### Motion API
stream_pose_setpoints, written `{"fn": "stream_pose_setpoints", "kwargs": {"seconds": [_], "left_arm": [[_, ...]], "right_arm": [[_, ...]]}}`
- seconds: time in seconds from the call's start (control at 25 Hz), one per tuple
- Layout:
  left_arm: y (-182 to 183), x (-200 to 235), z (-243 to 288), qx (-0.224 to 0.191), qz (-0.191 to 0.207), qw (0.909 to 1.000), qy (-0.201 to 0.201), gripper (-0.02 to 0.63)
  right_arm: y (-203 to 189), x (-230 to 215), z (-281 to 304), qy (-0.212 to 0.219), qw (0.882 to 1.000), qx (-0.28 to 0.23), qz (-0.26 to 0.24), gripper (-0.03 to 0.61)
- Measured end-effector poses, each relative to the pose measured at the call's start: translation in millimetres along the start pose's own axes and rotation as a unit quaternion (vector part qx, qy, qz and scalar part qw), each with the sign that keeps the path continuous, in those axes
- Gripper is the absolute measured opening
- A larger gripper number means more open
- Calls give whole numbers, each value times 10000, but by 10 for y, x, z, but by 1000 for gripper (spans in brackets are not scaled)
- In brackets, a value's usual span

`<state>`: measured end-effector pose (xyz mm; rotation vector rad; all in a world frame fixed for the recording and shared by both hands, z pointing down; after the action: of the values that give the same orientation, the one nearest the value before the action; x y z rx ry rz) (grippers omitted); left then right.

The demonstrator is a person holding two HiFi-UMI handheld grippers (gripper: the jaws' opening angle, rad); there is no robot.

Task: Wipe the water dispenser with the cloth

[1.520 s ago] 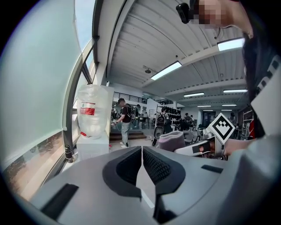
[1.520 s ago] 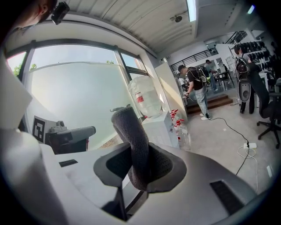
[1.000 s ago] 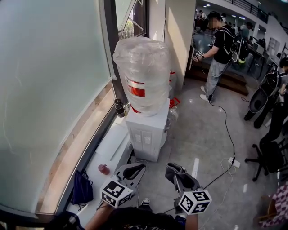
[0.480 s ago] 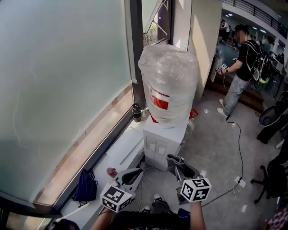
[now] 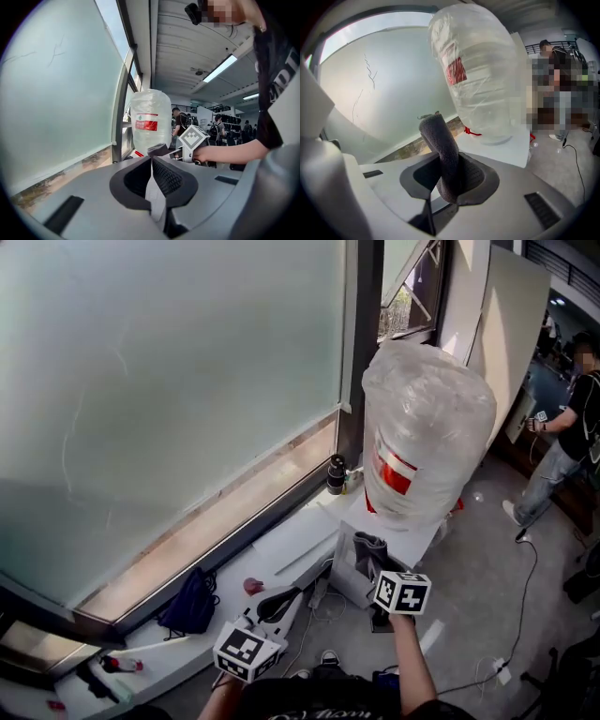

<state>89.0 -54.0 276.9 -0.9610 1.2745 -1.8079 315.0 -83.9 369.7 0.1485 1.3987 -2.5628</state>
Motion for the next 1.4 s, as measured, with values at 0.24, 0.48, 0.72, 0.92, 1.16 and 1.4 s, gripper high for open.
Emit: {"fn": "stream_pose_setpoints", "kwargs": {"seconds": [0.24, 0.48, 0.72, 0.92, 1.16, 1.4], "left_arm": [[-16, 265, -242, 33, -115, 9965, 833, 20], [-88, 459, -568, 77, -280, 9883, 1495, 20], [-132, 516, -731, 133, -304, 9850, 1692, 20], [-160, 513, -720, 173, -302, 9871, 1562, 20], [-149, 430, -541, 170, -244, 9927, 1166, 20], [-135, 267, -305, 158, -143, 9974, 683, 20]], "right_arm": [[59, -129, 611, -135, 9988, 380, 268, 105], [112, -247, 1235, -345, 9957, 491, 702, 104], [70, -489, 1422, -740, 9815, 359, 1732, 106], [-111, -722, 1210, -986, 9743, 280, 2007, 106], [-327, -1040, 842, -1183, 9662, 177, 2284, 106], [-563, -1395, 425, -1464, 9589, 127, 2427, 107]]}}
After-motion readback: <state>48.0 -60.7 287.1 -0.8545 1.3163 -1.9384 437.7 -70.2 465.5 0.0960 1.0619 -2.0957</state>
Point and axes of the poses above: the fingertips, and each gripper's own axes: z forward along the fingers, x to its left, y out of its top, the point moved 2 cm from there along -z, backward along the fingers, and after that the axes turned 6 degrees about -z, right-handed, at the moved point
